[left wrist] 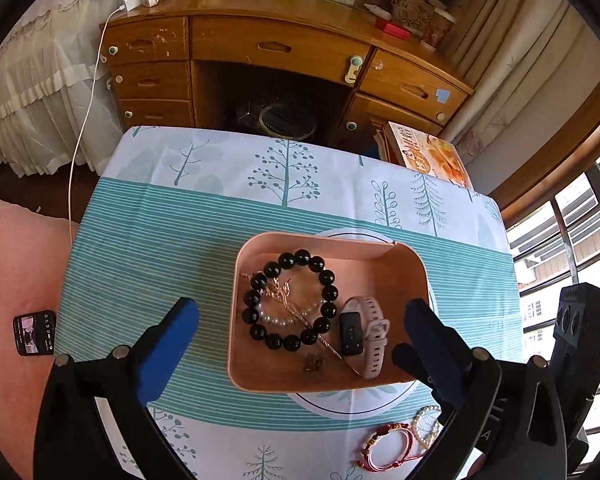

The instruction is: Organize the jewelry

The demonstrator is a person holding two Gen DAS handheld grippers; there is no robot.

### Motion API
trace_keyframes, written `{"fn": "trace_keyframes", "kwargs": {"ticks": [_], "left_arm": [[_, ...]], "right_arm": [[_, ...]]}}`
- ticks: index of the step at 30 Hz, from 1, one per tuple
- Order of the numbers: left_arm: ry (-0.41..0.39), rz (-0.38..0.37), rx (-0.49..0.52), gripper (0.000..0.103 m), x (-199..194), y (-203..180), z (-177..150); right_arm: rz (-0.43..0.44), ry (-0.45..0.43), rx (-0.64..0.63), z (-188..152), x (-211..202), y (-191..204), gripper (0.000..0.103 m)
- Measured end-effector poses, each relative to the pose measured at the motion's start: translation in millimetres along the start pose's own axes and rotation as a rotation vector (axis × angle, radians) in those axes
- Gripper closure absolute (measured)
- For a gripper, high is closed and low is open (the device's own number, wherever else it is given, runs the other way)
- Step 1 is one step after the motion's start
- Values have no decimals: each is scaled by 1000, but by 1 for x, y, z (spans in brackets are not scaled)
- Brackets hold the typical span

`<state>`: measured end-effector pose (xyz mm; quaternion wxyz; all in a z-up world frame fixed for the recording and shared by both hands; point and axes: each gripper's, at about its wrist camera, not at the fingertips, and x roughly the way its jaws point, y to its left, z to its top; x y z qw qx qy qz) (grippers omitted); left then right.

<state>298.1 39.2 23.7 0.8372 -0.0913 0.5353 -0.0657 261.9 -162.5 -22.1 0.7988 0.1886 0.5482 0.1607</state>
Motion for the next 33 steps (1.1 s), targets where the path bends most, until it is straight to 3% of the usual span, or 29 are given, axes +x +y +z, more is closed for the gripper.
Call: {"fn": "trace_keyframes", "kwargs": {"ticks": [7, 12, 23, 33], "left_arm": [[7, 23, 19, 2, 0, 4, -25], [1, 50, 65, 2, -8, -3, -43], [-56, 46, 131, 2, -54, -21, -82], [-111, 47, 225, 1, -88, -47, -130]], "right_arm": [[1, -24, -17, -22, -21, -11, 69], [-50, -38, -55, -41, -43, -12, 69], [-116, -119, -127, -88, -100, -9, 69], [-205, -132, -171, -133, -132, -12, 69]]}}
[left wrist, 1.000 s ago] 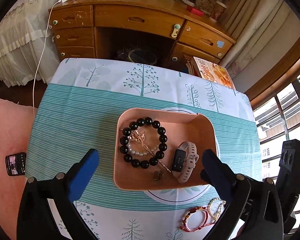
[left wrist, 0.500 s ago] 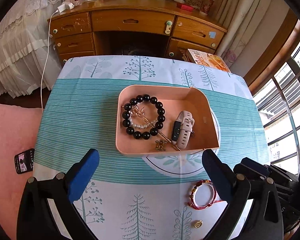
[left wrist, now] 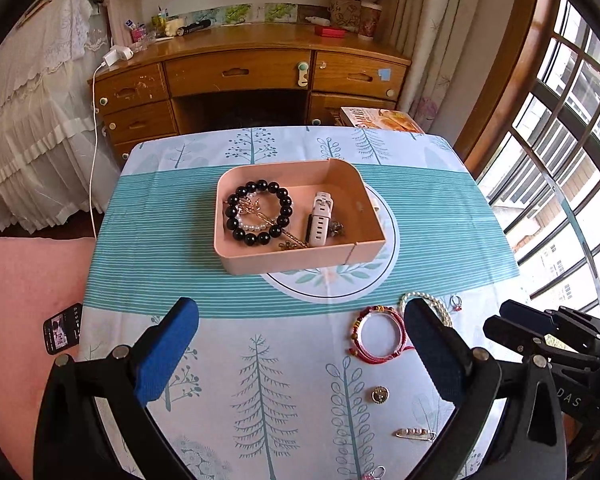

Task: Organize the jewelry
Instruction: 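Move the left tool over the red beaded bracelet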

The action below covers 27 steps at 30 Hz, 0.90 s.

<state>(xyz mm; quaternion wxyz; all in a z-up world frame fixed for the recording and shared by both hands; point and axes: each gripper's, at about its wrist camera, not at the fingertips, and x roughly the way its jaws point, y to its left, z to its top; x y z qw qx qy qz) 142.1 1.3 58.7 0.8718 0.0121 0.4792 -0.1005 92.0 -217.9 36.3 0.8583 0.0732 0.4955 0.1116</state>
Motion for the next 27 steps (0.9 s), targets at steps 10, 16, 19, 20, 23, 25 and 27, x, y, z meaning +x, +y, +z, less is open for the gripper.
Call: {"fn": "trace_keyframes", "kwargs": {"ticks": [10, 16, 19, 20, 23, 25, 27], "left_arm": [[10, -20, 96, 1, -2, -40, -22], [78, -34, 116, 2, 25, -52, -30], [137, -49, 119, 2, 46, -53, -30], [153, -47, 119, 2, 53, -53, -29], [205, -45, 127, 3, 73, -51, -25], [241, -47, 137, 6, 86, -50, -22], [277, -39, 146, 12, 98, -50, -21]], "right_arm": [[-66, 44, -30, -25, -10, -16, 69], [-19, 81, 33, -23, 0, -45, 69], [35, 126, 95, -22, 15, -59, 69], [46, 143, 108, -20, 20, -63, 69], [58, 182, 138, -14, 37, -71, 69], [69, 197, 144, -11, 45, -72, 69], [72, 208, 142, -7, 52, -73, 69]]}}
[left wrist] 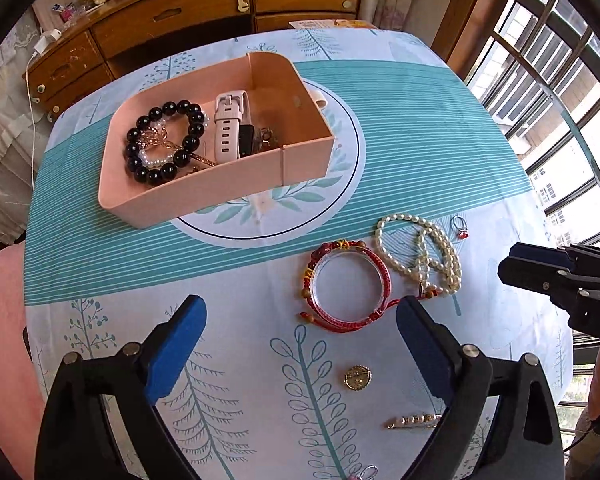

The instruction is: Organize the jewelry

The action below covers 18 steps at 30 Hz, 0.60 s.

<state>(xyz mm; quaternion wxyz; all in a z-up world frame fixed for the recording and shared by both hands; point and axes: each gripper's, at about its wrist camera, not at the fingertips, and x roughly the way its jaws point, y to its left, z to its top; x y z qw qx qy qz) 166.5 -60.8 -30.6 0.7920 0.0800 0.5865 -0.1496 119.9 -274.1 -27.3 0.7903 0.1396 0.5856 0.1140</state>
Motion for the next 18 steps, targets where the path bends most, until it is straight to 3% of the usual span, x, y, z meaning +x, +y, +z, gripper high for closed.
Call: {"fn": "trace_keyframes", "kwargs": {"ticks": [5, 8, 12, 18], "left_arm": [[82, -2, 0, 32, 21, 4, 8], [102, 11, 9, 36, 29, 3, 12], [140, 15, 16, 52, 39, 3, 17], [168, 24, 18, 54, 50, 1, 15]], "right_arm": [[5, 20, -15, 9, 10, 4, 69], [9, 28, -19, 12, 15, 5, 69], [-7, 43, -37, 15, 22, 6, 69], [-44, 77, -67, 18, 34, 10, 69]]}}
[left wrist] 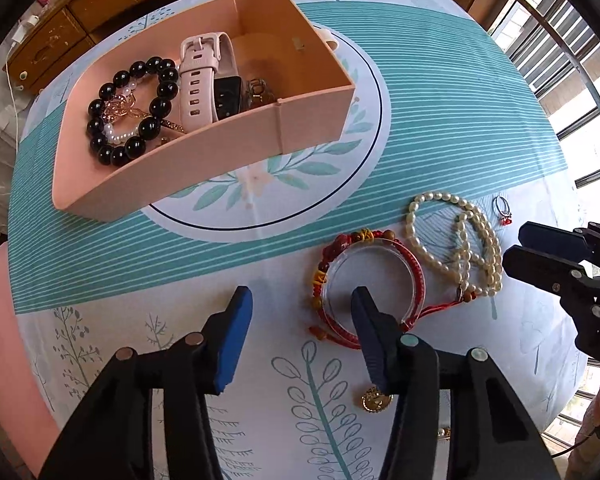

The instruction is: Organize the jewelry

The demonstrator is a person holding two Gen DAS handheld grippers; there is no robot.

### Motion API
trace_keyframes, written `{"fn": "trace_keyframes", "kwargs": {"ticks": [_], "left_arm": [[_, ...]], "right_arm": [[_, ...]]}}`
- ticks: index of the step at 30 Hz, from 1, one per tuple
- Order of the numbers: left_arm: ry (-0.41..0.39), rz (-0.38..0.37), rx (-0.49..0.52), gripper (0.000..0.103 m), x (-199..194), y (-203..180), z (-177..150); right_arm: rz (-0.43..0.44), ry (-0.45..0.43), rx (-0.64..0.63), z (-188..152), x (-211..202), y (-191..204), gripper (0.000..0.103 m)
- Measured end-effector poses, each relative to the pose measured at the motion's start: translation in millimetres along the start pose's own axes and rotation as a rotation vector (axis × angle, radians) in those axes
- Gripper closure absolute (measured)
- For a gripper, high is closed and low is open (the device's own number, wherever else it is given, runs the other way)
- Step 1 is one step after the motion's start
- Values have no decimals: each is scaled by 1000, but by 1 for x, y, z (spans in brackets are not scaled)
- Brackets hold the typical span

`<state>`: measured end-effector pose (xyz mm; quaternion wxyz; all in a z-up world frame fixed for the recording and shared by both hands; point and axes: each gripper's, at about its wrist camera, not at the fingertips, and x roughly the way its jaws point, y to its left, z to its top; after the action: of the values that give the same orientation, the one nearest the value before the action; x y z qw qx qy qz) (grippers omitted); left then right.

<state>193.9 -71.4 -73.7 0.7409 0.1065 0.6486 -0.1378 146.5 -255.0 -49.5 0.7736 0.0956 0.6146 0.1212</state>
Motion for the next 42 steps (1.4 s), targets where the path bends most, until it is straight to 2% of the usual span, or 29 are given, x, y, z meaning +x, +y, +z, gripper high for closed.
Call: {"fn": "trace_keyframes", "kwargs": {"ticks": [4, 6, 9, 16, 19, 24, 28, 30, 32, 34, 38, 42], "left_arm": [[-2, 3, 9, 56, 0, -2, -1], [-7, 1, 18, 67, -2, 0, 1], [-3, 2, 24, 76, -4, -6, 4], [1, 4, 38, 76, -3, -13, 12], [-3, -5, 41, 81, -5, -8, 14], [-3, -7, 43, 84, -5, -6, 13], [-8, 11, 56, 82, -6, -8, 12], [-16, 32, 62, 78, -5, -10, 11], [-22, 41, 67, 80, -5, -15, 9], [-10, 10, 64, 93, -4, -17, 8], [-7, -2, 48, 94, -4, -22, 2], [-7, -49, 8, 94, -7, -16, -2]], "right_arm": [[-32, 22, -15, 0, 8, 5, 69], [-53, 26, -31, -1, 11, 9, 69], [-73, 30, -52, -1, 12, 16, 69], [-156, 33, -138, -6, 17, 33, 69], [-170, 43, -161, -6, 17, 34, 71], [-198, 33, -169, -8, 15, 31, 84], [-279, 21, -229, -14, 18, 44, 84], [-293, 20, -245, -16, 20, 50, 89], [-288, 24, -247, -17, 20, 51, 90], [-262, 32, -238, -17, 19, 51, 92], [-188, 27, -189, -18, 12, 46, 94], [-133, 6, -152, -15, 0, 38, 94]]}}
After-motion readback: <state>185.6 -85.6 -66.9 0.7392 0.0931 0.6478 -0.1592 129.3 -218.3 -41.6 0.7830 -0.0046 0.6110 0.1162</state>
